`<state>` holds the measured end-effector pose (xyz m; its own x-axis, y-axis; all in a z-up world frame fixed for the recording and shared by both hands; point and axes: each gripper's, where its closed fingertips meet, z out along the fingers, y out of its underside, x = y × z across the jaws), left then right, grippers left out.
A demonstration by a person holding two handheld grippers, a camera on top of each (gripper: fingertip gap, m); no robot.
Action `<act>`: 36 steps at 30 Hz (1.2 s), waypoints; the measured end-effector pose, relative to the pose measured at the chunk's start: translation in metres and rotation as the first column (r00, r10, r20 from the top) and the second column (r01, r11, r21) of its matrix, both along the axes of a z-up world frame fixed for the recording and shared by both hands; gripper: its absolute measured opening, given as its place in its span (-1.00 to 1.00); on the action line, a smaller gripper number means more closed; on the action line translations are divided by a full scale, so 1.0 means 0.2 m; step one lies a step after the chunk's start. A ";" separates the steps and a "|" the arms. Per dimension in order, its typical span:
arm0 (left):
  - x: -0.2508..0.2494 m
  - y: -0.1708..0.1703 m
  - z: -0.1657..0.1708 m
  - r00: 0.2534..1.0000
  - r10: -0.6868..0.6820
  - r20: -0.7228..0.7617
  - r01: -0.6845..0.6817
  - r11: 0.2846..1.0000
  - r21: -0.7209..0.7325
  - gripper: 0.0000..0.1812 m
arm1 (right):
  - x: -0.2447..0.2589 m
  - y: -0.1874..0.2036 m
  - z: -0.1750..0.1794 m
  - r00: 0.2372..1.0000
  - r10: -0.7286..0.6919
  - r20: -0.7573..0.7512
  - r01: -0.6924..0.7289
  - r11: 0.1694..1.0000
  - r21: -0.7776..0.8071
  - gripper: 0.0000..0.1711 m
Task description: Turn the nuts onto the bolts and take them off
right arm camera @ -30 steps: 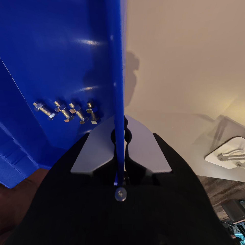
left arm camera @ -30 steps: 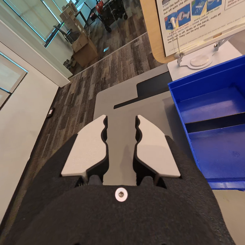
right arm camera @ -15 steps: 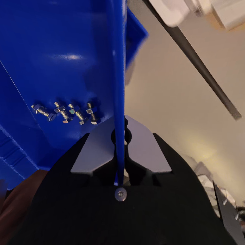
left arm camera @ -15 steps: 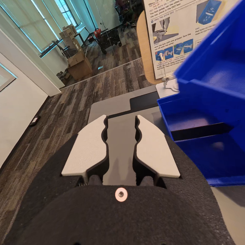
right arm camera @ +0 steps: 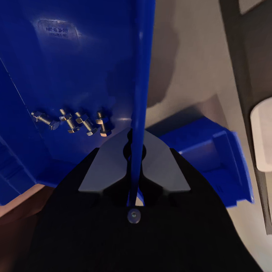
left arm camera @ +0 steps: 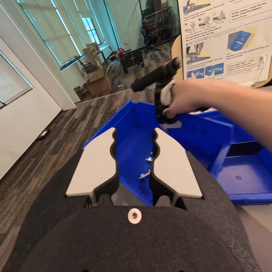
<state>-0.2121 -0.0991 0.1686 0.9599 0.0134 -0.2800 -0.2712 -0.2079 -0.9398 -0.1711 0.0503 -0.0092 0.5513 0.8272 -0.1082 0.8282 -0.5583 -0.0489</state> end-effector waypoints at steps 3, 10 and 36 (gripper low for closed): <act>0.01 0.04 -0.04 0.999 -0.029 0.013 0.030 0.999 -0.037 -0.48 | -0.17 -0.04 -0.16 1.000 0.024 -0.008 -0.024 0.999 -0.034 -0.92; 0.02 0.07 -0.07 0.997 -0.070 0.029 0.072 0.995 -0.069 -0.46 | -0.25 -0.08 -0.51 1.000 -0.026 0.016 0.028 0.994 -0.109 -0.93; 0.31 0.08 -0.14 0.966 -0.256 -0.047 0.247 0.959 -0.139 -0.45 | 1.47 -0.38 -0.55 0.882 -0.463 -0.084 0.471 0.870 0.150 -0.65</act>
